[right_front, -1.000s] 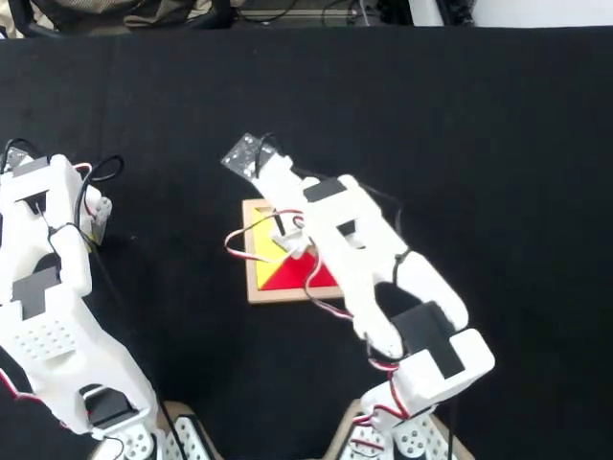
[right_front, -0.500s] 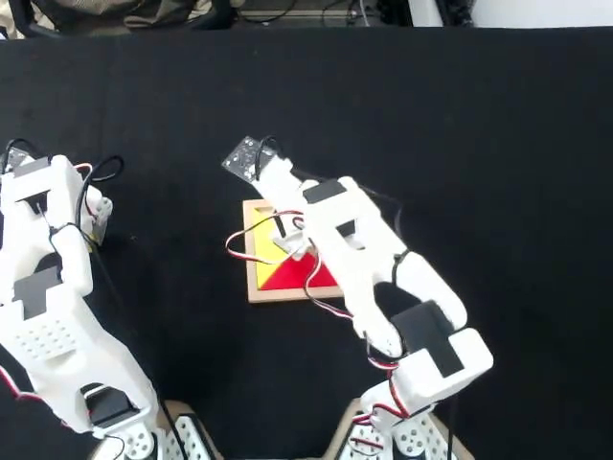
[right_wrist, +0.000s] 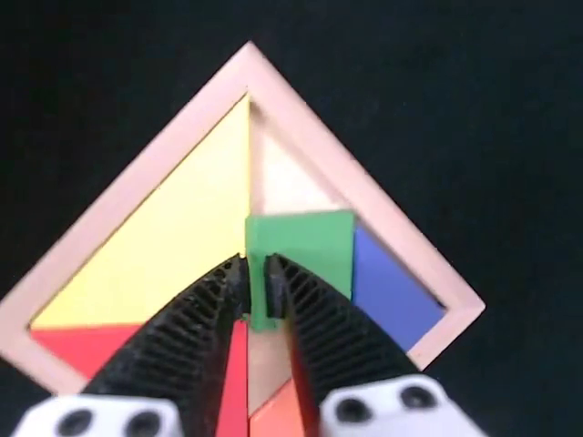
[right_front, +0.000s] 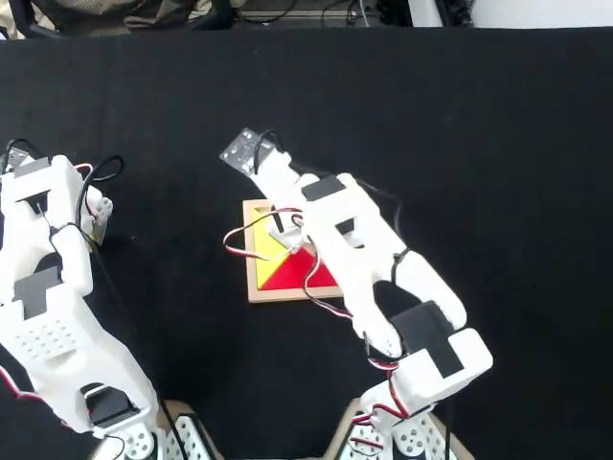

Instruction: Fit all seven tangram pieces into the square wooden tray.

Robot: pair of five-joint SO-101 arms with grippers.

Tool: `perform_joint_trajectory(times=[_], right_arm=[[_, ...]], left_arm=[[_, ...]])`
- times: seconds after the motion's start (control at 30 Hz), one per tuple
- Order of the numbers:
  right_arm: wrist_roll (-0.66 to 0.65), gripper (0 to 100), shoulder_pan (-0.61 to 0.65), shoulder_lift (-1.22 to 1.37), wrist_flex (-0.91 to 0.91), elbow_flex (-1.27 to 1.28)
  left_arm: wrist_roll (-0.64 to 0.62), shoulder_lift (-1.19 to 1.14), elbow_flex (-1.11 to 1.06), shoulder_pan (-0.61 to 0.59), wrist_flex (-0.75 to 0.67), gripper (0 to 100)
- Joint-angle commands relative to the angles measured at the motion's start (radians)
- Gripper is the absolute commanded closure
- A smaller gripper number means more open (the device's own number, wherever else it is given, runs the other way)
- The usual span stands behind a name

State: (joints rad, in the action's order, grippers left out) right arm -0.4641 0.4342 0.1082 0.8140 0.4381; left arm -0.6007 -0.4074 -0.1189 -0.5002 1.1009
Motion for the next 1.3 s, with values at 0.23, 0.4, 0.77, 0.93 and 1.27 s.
perform_joint_trajectory(times=[0.23,0.4,0.77,0.93,1.27], right_arm=[[0.031,98.7,0.017,0.056,-0.109,-0.090],[0.025,98.7,0.015,0.160,-0.029,-0.185],[0.029,98.8,0.009,-0.024,0.026,-0.116],[0.031,98.8,-0.118,-0.289,0.015,0.044],[0.081,96.3,-0.328,-0.765,0.060,0.475]], left_arm=[[0.003,0.037,0.010,0.016,-0.018,97],[0.003,0.037,0.010,0.015,-0.018,97],[0.005,0.037,0.010,0.015,-0.020,97],[0.005,0.038,0.010,0.016,-0.020,97],[0.006,0.037,0.010,0.050,-0.020,97]])
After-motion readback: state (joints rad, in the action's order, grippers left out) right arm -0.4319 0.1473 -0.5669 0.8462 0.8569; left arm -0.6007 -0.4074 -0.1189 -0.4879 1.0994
